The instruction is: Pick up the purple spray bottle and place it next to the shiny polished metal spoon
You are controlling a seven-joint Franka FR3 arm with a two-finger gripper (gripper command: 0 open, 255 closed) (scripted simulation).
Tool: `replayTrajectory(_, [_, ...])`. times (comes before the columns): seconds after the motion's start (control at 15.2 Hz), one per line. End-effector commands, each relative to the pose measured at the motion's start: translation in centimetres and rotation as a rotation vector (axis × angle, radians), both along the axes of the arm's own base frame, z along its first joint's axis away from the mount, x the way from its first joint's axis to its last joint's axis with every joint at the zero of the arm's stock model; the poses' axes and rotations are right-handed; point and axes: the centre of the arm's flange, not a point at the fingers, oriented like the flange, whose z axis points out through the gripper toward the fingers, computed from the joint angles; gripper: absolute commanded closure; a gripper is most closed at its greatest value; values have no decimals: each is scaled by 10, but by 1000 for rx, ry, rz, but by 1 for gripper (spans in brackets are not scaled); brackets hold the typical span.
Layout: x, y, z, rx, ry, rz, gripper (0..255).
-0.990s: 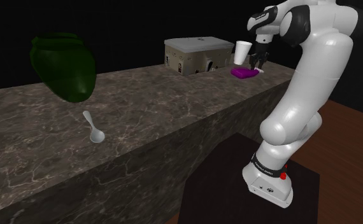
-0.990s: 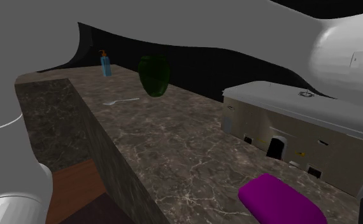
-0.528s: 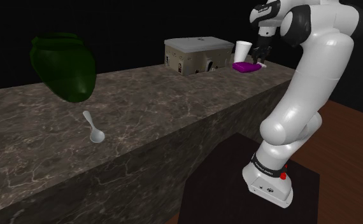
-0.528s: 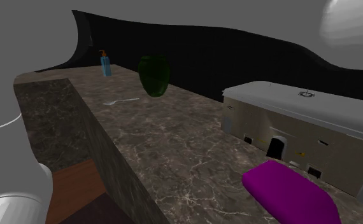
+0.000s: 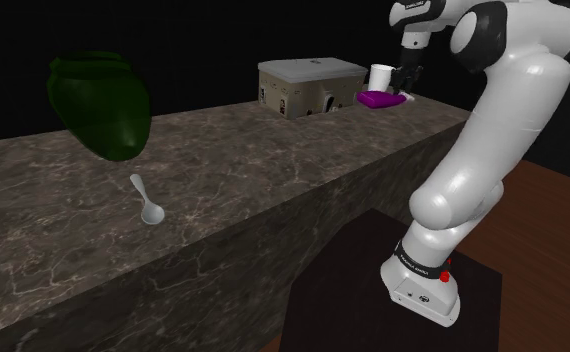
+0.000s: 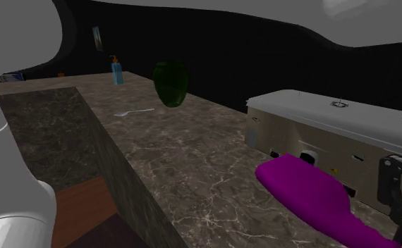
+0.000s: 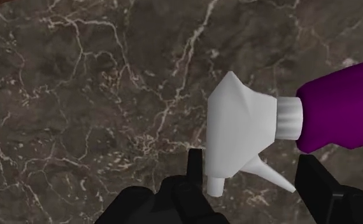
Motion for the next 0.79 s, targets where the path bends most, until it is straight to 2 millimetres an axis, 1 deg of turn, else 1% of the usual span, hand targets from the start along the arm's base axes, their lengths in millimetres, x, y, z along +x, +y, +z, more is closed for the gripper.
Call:
replayTrajectory(0.0, [6,26,-1,-1,0,-1,255])
replayTrajectory(0.73, [51,164,-1,-1,0,-1,255])
